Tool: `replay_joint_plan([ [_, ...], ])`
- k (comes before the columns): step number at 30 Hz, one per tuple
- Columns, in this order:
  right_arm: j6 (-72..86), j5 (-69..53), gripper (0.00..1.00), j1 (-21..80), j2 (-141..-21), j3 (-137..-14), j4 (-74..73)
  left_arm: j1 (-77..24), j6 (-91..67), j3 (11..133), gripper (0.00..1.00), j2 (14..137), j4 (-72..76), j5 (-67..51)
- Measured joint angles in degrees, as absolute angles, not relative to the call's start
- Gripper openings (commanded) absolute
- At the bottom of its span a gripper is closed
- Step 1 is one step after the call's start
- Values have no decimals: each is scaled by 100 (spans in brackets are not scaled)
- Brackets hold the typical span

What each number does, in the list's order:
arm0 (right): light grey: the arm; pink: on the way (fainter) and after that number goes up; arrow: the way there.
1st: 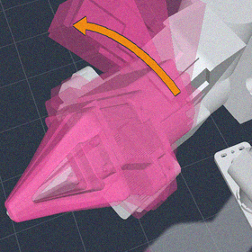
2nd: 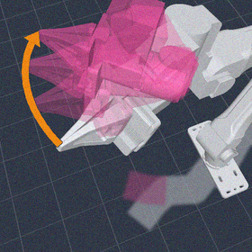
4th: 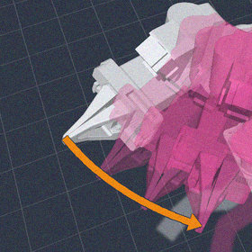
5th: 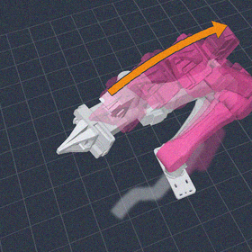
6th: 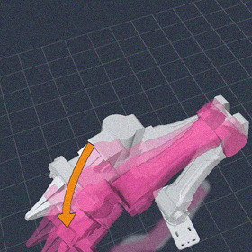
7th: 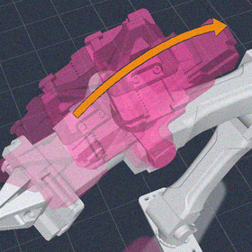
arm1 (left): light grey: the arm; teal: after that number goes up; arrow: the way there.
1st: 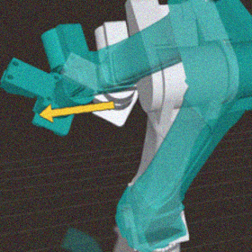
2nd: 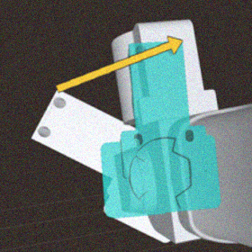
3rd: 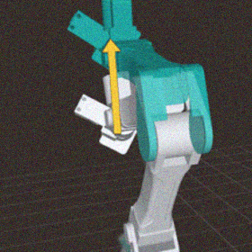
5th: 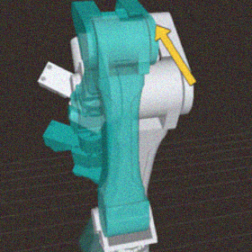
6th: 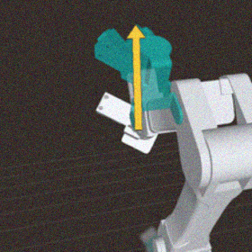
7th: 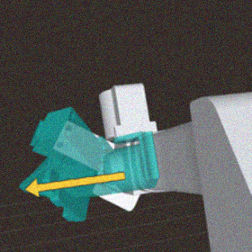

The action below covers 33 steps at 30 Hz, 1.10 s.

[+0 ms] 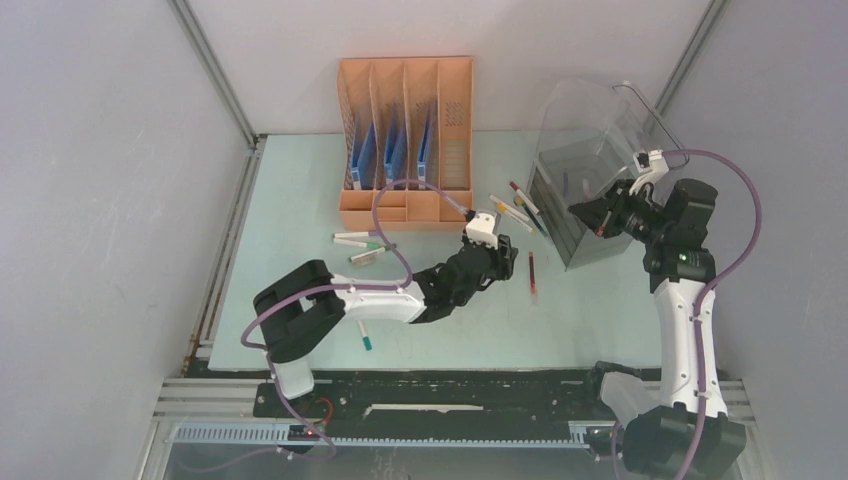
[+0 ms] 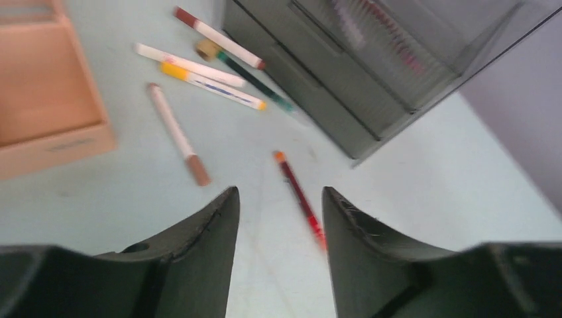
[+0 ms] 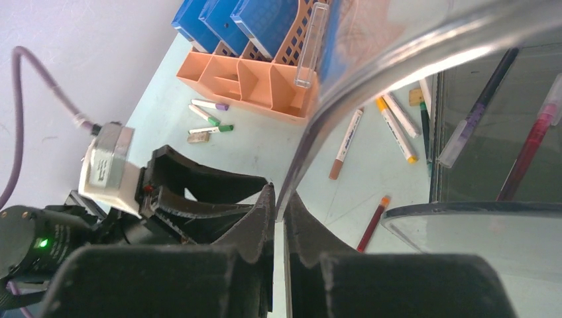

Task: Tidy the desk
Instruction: Pick up the stationery from the center of the board.

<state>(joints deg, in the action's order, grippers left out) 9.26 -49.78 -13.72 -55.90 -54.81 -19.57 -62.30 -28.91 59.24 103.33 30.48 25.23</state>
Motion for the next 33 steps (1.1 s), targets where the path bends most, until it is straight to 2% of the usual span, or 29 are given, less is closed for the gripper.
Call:
replay_joint_plan([
  [1,926,-4976,9,-1372,-5586,-5481,-1957,-6300,-2692,5876,67,10274,3046,2724],
  [3,926,-4974,9,-1372,-5572,-5481,-1957,-6379,-2351,5749,91,10149,3037,3089],
  [4,926,-4971,9,-1372,-5564,-5481,-1957,-6388,-2217,5671,99,10084,3044,3280],
  [5,926,-4967,9,-1372,-5559,-5481,-1959,-6388,-2130,5618,100,10047,3048,3413],
  [9,926,-4954,9,-1369,-5553,-5481,-1970,-6359,-2043,5448,100,9990,3057,3983],
  [13,923,-4936,9,-1367,-5548,-5481,-1986,-6344,-2049,5339,100,9988,3035,4016],
  [21,915,-4932,9,-1367,-5548,-5481,-1997,-6346,-2239,5334,97,10055,3068,3186],
  [27,910,-4910,9,-1345,-5548,-5481,-1997,-6346,-2683,5885,89,10534,2759,2510],
  [33,910,-4890,9,-1323,-5548,-5481,-1997,-6355,-3168,6761,88,10965,1684,2456],
])
